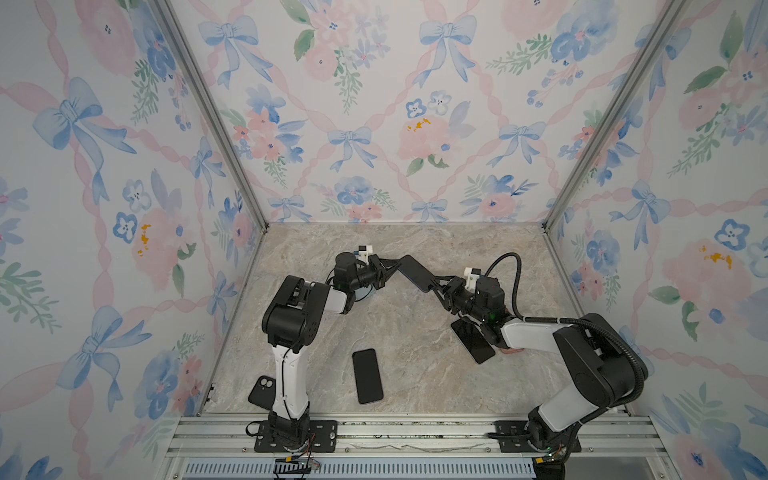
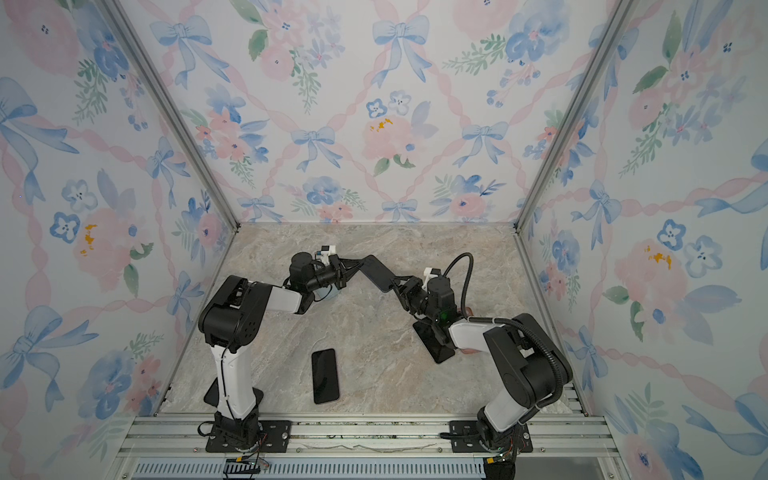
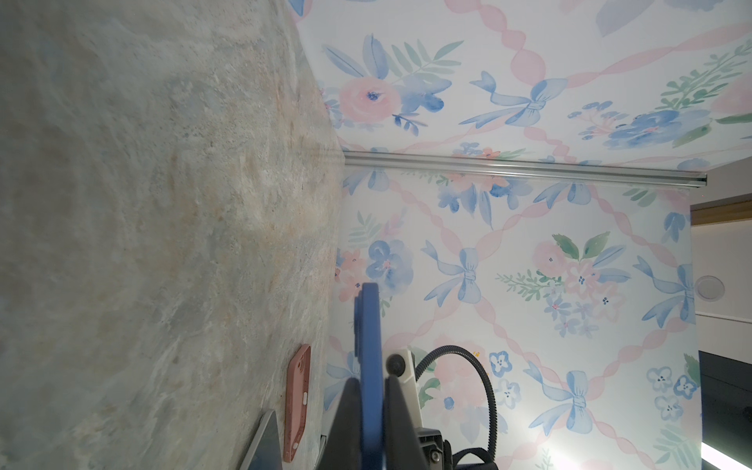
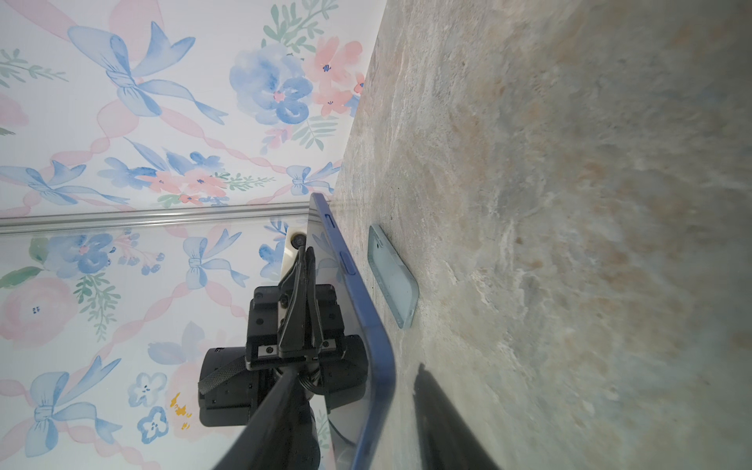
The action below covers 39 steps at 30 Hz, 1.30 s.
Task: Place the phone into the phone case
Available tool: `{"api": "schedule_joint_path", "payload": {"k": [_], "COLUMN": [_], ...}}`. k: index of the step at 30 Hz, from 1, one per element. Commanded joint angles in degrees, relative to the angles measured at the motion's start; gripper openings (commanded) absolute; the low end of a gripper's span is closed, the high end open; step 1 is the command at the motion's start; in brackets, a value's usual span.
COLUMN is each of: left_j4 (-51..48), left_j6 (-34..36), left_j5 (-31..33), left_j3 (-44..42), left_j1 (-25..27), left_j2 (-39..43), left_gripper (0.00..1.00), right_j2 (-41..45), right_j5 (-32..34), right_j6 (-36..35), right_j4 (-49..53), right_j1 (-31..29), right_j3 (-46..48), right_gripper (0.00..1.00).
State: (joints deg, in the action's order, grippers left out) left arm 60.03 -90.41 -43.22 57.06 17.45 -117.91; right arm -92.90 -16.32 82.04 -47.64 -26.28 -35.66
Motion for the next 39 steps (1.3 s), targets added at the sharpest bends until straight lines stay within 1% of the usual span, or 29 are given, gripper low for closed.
{"api": "schedule_joint_path", "payload": {"k": [1,3,6,17,19,22,27,30,32,33,36,37,39], "left_j4": [4.82,5.11,5.27,5.33,5.33,5.31,4.59,-0.05,-6.3,-10.25,-26.94,-32.9,-41.35], "left_j6": [-1.94,-2.01,-2.05,-1.21,-0.84,-0.26,2.43,6.07,10.36,13.3,24.97,28.75,34.5], "left_j5": [0.06,-0.01,-0.03,-0.18,-0.2,-0.12,-0.52,-0.47,-0.55,-0.62,1.18,2.28,3.71], "left_j3": [-0.36,-0.28,-0.28,-0.98,-1.31,-2.15,-3.45,-4.08,-3.53,-2.81,1.41,3.25,6.52], "left_j1": [0.47,0.64,0.83,0.51,0.49,0.09,-1.86,-3.66,-5.34,-6.04,-8.79,-9.78,-11.53], "left_j2": [2.64,2.48,2.66,2.89,2.91,3.21,4.28,5.96,7.23,7.8,9.12,9.14,8.13], "left_gripper": [0.0,0.0,0.0,0.01,0.05,0.12,0.32,0.38,0.4,0.42,0.47,0.48,0.53], "right_j2": [-0.07,-0.34,-0.47,1.3,1.54,1.58,2.75,4.0,5.08,5.5,6.89,7.16,7.45], "right_j5": [-0.1,-0.28,-0.39,-0.08,-0.14,-0.21,-0.84,-1.04,-1.65,-1.74,-1.79,-1.94,-2.35], "right_j6": [-0.2,-0.05,0.09,-1.33,-1.62,-2.03,-4.34,-7.36,-10.05,-11.25,-14.6,-15.82,-18.13], "right_j4": [-1.73,-2.33,-2.75,-0.1,0.24,0.18,4.7,9.82,14.02,15.57,20.48,22.1,24.59], "right_j1": [0.44,0.42,0.2,0.22,0.16,0.09,-0.11,-0.44,-0.91,-1.08,-1.56,-1.9,-2.53], "right_j3": [-1.52,-1.78,-2.26,-3.01,-3.03,-3.08,-4.13,-5.31,-6.59,-6.99,-8.32,-8.85,-10.23], "right_gripper": [0.42,0.35,0.33,0.16,0.14,0.09,0.06,0.05,0.05,0.05,0.05,0.05,0.05]}}
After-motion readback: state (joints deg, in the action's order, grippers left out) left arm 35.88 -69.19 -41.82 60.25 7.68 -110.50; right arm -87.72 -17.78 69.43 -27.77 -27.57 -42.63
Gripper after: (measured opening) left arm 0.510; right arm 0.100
